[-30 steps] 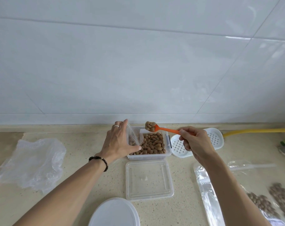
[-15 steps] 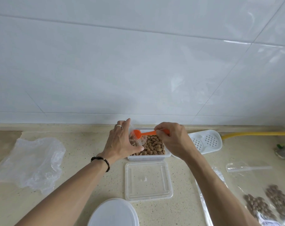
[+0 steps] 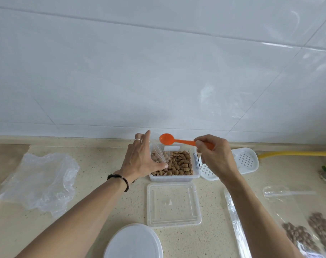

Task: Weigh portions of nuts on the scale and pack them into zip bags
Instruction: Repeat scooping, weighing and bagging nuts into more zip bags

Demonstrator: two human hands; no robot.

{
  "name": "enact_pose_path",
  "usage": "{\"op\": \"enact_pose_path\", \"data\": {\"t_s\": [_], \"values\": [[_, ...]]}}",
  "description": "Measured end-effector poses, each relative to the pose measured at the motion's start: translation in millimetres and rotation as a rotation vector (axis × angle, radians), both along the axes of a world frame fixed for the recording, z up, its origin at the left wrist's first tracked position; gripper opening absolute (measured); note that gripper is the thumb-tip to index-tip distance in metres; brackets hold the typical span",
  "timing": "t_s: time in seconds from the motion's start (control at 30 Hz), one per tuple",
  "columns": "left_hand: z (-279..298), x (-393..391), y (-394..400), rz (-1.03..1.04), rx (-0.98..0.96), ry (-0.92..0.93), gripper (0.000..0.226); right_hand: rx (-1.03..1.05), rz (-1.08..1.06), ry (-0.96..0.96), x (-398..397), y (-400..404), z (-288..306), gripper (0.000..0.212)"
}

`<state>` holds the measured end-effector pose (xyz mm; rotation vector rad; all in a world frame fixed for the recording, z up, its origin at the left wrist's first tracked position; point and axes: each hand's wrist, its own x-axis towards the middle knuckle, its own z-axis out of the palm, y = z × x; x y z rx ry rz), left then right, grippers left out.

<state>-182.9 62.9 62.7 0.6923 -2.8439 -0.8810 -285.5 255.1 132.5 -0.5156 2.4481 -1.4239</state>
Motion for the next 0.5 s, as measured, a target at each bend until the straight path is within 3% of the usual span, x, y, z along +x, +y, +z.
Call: {"op": "enact_pose_path", "data": {"t_s": [0.2,0.5], "values": [[9.1,11.9,-4.3,-0.019,-0.025,-0.006,0.127,-0.137,-0.192,-0.195,10.0,4.9,-7.9,0.013],[45.1,61.6,10.9,-0.095,-0.057,0.082,0.124,-0.264,-0.292,-0.283,60.4,23.9,2.5,0.016]]}}
